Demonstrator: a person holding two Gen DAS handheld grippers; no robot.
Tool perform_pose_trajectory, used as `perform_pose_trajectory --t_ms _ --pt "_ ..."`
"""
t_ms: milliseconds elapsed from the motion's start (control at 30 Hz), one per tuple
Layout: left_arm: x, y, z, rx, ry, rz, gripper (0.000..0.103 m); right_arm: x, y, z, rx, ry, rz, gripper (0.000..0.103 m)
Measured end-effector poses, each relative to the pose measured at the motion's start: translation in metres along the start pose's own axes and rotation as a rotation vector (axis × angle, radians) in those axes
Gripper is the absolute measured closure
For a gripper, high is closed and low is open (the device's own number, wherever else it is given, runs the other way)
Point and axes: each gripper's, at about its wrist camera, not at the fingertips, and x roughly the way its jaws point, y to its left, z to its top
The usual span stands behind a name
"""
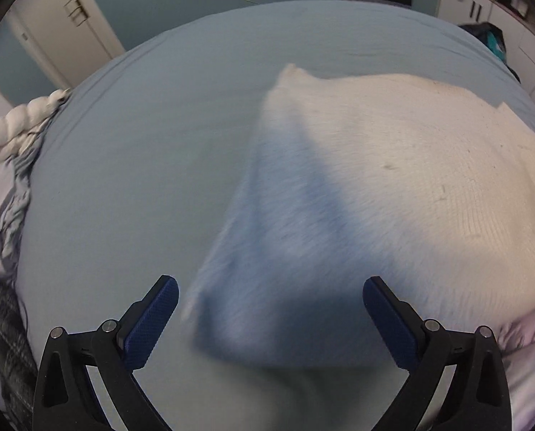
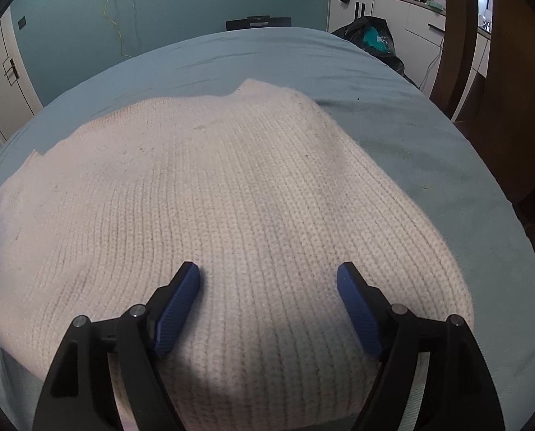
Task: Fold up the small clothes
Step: 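Press and smooth the folded sweater flat with both grippers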
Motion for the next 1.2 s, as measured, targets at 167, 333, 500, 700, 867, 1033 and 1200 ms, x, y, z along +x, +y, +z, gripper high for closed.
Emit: perform_pose_trajectory --t_ms 167,333,500,700,867,1033,1200 --pt "-0.009 0.035 -0.045 -0.086 -0.004 0.005 0.000 0.002 -0.005 0.000 0.014 0.018 0.017 0.021" --pt "-0.007 0.056 -0.065 -0.139 0.020 -0.067 0.000 -0.001 -0.005 -0.002 0.021 0.025 0.025 0.020" --pt "0.000 0.058 -0.060 -0.158 0.042 -0.124 0.000 0.002 -0.013 -0.001 0.040 0.030 0.134 0.005" --pt "0.000 0.068 -0.050 -0.296 0.043 -0.301 0.000 -0.029 -0.019 0.013 0.084 0.028 0.162 0.005" --pt "-0.003 0.084 -0.022 -0.246 -0.079 -0.195 0.000 -0.066 -0.046 0.016 0.266 -0.023 0.255 0.005" --pt "0.027 0.083 0.011 -0.052 -0.067 -0.384 0.000 -0.067 -0.030 0.002 0.206 -0.024 0.211 0.005" --pt "0.080 0.062 0.033 -0.010 0.065 -0.470 0.004 -0.062 -0.015 -0.001 0.153 -0.002 0.195 0.005"
